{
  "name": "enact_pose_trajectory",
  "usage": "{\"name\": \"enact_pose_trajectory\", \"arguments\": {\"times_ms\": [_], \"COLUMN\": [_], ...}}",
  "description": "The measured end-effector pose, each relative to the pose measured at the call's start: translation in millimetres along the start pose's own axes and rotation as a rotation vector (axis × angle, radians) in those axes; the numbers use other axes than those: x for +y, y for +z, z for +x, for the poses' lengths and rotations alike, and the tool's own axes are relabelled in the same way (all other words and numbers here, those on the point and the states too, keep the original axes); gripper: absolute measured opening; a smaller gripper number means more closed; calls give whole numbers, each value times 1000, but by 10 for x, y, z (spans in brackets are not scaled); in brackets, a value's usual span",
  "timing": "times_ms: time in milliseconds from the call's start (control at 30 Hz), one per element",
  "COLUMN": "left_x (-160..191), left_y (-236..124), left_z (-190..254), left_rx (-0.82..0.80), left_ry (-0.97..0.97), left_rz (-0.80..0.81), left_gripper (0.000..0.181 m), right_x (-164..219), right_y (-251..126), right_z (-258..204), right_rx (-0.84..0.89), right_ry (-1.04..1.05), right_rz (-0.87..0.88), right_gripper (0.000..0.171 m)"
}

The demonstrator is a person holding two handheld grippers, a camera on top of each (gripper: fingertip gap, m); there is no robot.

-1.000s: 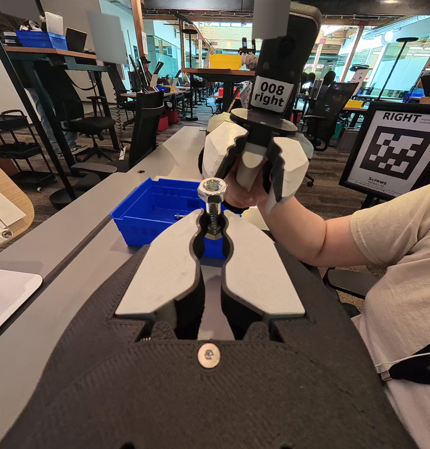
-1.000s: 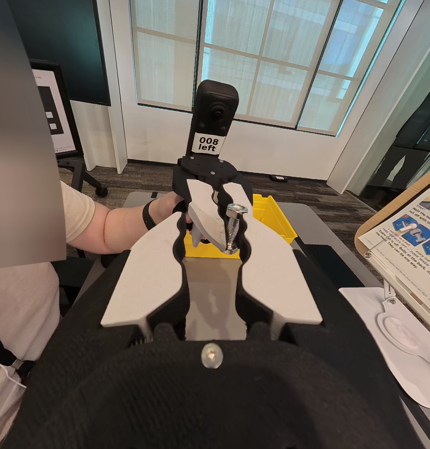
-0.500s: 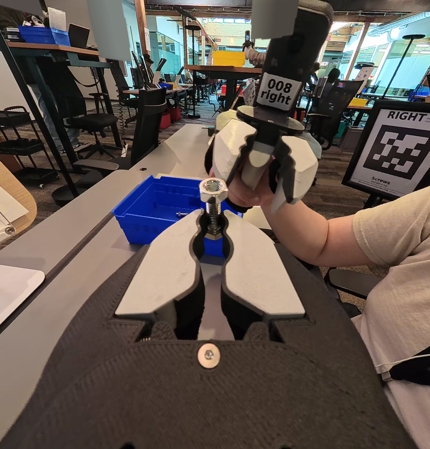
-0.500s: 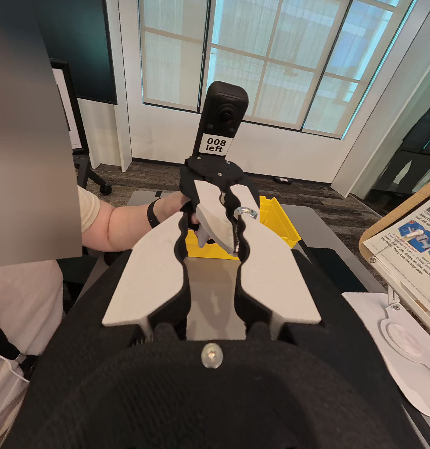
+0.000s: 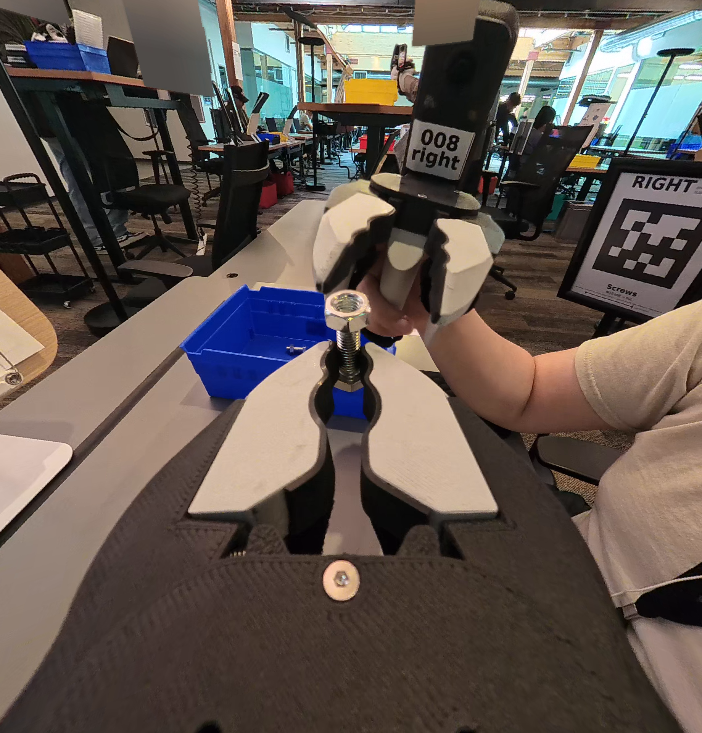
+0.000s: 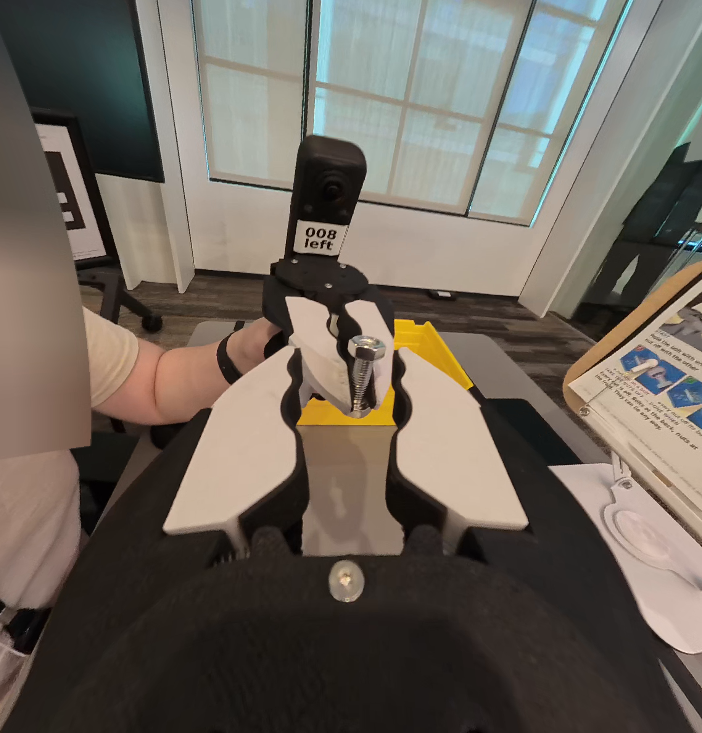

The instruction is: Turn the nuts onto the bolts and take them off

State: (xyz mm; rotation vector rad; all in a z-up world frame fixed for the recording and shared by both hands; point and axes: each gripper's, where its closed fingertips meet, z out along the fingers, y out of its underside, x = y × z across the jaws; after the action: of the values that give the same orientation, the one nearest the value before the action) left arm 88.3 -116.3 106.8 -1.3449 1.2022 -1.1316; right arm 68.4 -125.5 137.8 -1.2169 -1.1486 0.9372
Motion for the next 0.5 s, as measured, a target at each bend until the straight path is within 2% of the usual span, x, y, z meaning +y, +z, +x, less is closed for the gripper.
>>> {"name": "enact_pose_trajectory", "arguments": {"times_ms": [200, 400, 500], "left_x": [1, 8, 7], "left_y": [-31, -13, -19], "left_z": [-70, -45, -54], "left_rx": [-25, -19, -25], "left_ry": [-17, -11, -9], "left_rz": [2, -4, -4], "left_gripper": [9, 9, 9], "right_x": [13, 0, 31], "right_y": [25, 42, 66], "right_z": [-182, 22, 9], "right_rx": [-74, 45, 24], "right_ry": [-59, -44, -16], "right_rz": [-24, -1, -10], "right_gripper": [41, 46, 52]}}
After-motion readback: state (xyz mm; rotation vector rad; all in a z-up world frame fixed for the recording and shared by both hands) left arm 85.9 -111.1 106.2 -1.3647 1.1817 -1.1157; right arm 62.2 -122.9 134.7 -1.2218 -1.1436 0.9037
